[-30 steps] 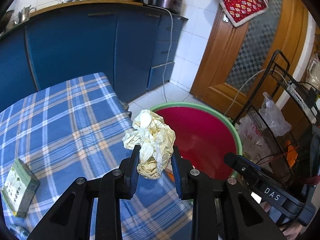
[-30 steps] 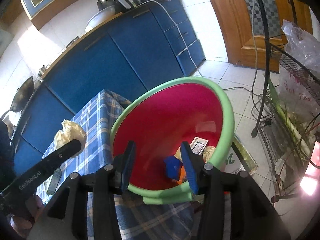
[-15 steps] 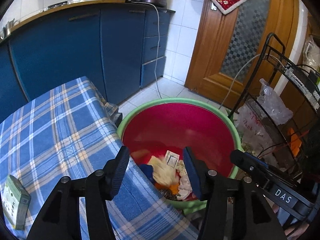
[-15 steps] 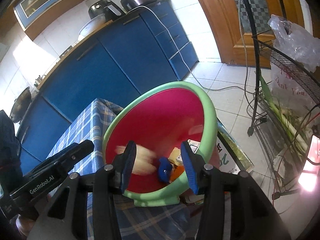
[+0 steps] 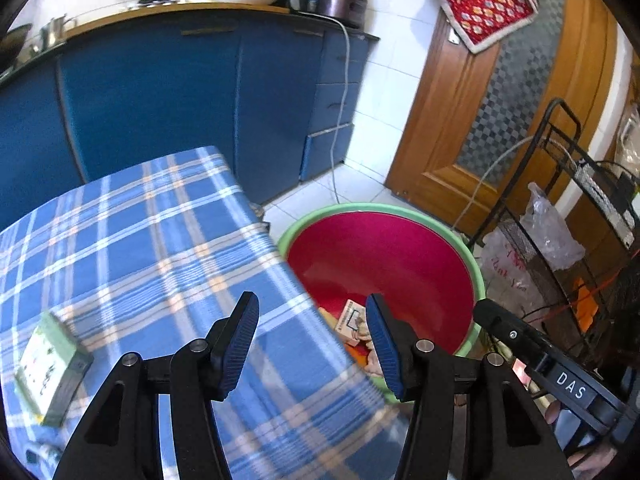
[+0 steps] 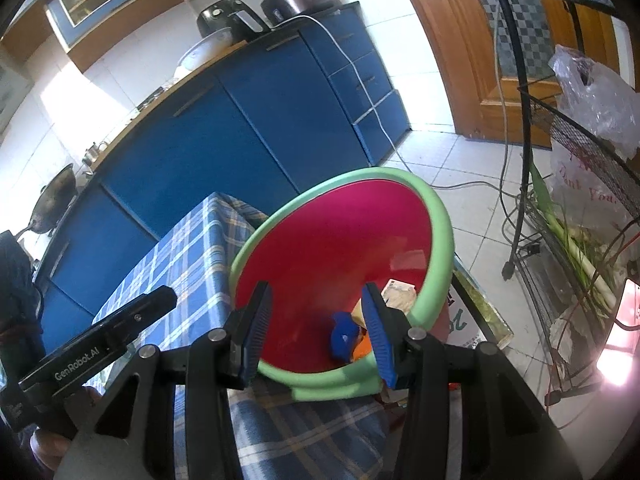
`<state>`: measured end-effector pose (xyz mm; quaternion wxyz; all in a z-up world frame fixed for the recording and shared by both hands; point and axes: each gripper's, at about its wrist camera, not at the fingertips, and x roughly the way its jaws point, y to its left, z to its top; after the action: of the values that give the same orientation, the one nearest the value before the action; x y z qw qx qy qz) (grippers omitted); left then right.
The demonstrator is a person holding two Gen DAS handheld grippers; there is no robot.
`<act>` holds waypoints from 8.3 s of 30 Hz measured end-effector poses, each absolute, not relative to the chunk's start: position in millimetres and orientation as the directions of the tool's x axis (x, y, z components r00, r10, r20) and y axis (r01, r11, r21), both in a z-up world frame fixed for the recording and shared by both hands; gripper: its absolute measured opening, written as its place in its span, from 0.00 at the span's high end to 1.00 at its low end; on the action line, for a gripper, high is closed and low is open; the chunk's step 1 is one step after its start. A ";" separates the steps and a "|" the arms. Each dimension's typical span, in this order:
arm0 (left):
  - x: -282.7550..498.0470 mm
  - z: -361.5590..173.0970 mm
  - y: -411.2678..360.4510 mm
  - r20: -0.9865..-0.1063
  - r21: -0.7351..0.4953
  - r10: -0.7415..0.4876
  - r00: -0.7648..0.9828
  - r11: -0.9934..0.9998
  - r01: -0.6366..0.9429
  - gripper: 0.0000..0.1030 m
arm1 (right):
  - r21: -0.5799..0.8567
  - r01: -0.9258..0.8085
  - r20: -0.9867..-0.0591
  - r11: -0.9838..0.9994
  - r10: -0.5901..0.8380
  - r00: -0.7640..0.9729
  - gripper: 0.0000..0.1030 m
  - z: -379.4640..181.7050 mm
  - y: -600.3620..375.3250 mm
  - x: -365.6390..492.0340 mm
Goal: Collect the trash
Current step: 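Move both tools back over the table toward the blue hook and green box, then grasp the light blue plastic hook with the left tool, then grasp the green medicine box with the right tool while the left tool holds the hook, then carry the hook and green box over the red bucket and open both tools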
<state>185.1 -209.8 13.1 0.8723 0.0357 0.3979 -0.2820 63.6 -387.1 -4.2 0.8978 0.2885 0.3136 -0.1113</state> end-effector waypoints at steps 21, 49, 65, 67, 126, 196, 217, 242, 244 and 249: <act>159.9 23.1 -84.1 -0.709 -0.159 -0.326 0.625 0.938 0.309 0.44 | 0.416 0.269 -0.616 0.869 0.051 0.786 0.47 18.1 -330.0 60.4; 157.9 -20.6 63.1 -0.768 -0.197 -0.153 0.622 0.980 -0.003 0.65 | 0.377 0.176 -0.651 0.909 0.125 0.749 0.45 11.4 -282.0 64.1; 135.1 -36.1 40.0 -0.811 -0.216 -0.230 0.538 0.972 0.091 0.72 | 0.382 0.167 -0.652 0.909 0.137 0.746 0.45 9.5 -279.4 63.2; 133.5 -34.7 36.8 -0.812 -0.218 -0.240 0.533 0.970 0.105 0.72 | 0.382 0.169 -0.653 0.909 0.135 0.746 0.45 9.2 -279.4 63.4; 161.8 -25.8 112.4 -0.743 -0.130 -0.016 0.669 0.984 -0.121 0.83 | 0.116 -0.263 -0.741 0.958 0.260 0.619 0.02 -0.2 -114.1 172.5; 161.1 25.0 -39.4 -0.680 -0.220 -0.320 0.659 0.947 0.234 0.83 | 0.279 -0.030 -0.676 0.960 0.219 0.704 0.39 22.0 -255.0 121.5; 170.8 14.5 -11.7 -0.694 -0.230 -0.265 0.669 0.963 0.142 0.83 | 0.315 0.098 -0.763 0.944 0.190 0.618 0.17 -5.5 -224.5 135.7; 180.0 -10.8 36.4 -0.704 -0.304 -0.263 0.660 0.951 0.055 0.83 | 0.110 0.253 -0.820 0.961 -0.056 0.570 0.28 -25.9 -194.7 170.7; 178.9 -9.7 34.6 -0.703 -0.302 -0.264 0.660 0.951 0.059 0.83 | 0.126 0.246 -0.817 0.961 -0.041 0.576 0.30 -25.0 -198.3 168.3; 175.1 -6.1 27.7 -0.701 -0.295 -0.268 0.660 0.953 0.074 0.83 | 0.174 0.243 -0.809 0.954 -0.002 0.588 0.34 -22.6 -208.2 159.2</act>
<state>175.1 27.7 -6.1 0.9030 -0.1214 0.4010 -0.0947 159.2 -208.2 -22.6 0.8810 0.1344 0.4483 -0.0696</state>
